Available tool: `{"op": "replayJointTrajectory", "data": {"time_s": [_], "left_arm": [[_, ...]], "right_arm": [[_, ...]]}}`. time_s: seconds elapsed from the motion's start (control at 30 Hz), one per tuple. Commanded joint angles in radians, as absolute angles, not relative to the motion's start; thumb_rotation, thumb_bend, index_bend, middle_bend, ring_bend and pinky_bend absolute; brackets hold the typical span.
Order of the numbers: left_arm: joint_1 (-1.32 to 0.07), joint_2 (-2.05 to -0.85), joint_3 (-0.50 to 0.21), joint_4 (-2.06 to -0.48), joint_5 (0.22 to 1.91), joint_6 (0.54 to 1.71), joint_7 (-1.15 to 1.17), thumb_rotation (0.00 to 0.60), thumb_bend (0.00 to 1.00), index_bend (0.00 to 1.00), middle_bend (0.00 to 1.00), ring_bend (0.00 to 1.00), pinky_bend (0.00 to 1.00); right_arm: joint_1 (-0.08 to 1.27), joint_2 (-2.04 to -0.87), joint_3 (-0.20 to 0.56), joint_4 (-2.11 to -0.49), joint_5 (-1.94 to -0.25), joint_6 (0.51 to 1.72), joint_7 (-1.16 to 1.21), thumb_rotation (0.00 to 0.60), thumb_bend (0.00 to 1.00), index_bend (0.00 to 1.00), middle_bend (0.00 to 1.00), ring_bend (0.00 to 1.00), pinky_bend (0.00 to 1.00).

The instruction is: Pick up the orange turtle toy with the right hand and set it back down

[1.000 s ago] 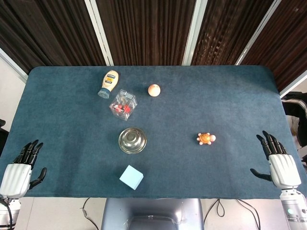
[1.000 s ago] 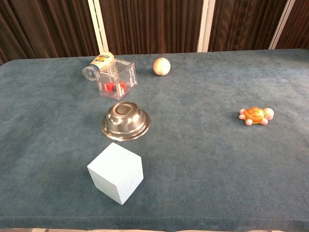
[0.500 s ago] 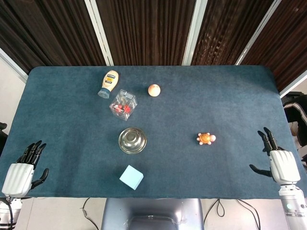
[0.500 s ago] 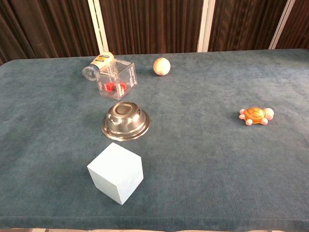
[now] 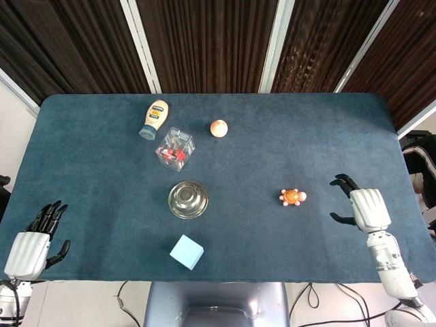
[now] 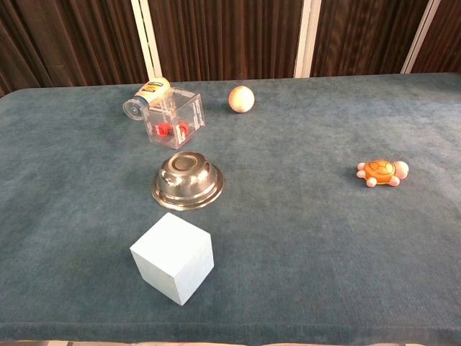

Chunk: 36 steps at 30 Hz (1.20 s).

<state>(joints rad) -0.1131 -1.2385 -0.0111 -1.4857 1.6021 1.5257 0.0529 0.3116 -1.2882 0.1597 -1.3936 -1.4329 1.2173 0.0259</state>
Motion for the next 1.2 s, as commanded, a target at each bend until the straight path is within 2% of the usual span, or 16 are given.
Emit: {"op": "replayJointTrajectory", "data": {"time_s": [0.03, 0.13, 0.43, 1.2], "left_arm": [[-0.113, -1.238, -0.011, -1.486, 1.599, 1.523, 0.051, 0.6, 0.38, 0.0, 0.03, 0.07, 0.38], [-0.113, -1.238, -0.012, -1.485, 1.595, 1.521, 0.049, 0.6, 0.38, 0.0, 0.03, 0.07, 0.38], [-0.112, -1.237, -0.012, -1.484, 1.594, 1.523, 0.046, 0.6, 0.38, 0.0, 0.03, 0.07, 0.38], [-0.107, -1.232, -0.015, -1.482, 1.588, 1.532, 0.026, 0.6, 0.38, 0.01, 0.04, 0.08, 0.38]], "right_arm": [[0.397, -1.335, 0.18, -1.335, -1.357, 1.058, 0.06, 0.6, 0.06, 0.46, 0.34, 0.91, 0.94], [0.426, -1.362, 0.183, -1.303, -1.316, 0.996, 0.058, 0.6, 0.06, 0.46, 0.34, 0.92, 0.94], [0.475, -1.47, 0.186, -1.186, -1.282, 0.954, 0.057, 0.6, 0.11, 0.5, 0.36, 0.92, 0.94], [0.555, -1.638, 0.184, -0.986, -1.298, 0.933, 0.11, 0.6, 0.16, 0.56, 0.42, 0.93, 0.95]]}}
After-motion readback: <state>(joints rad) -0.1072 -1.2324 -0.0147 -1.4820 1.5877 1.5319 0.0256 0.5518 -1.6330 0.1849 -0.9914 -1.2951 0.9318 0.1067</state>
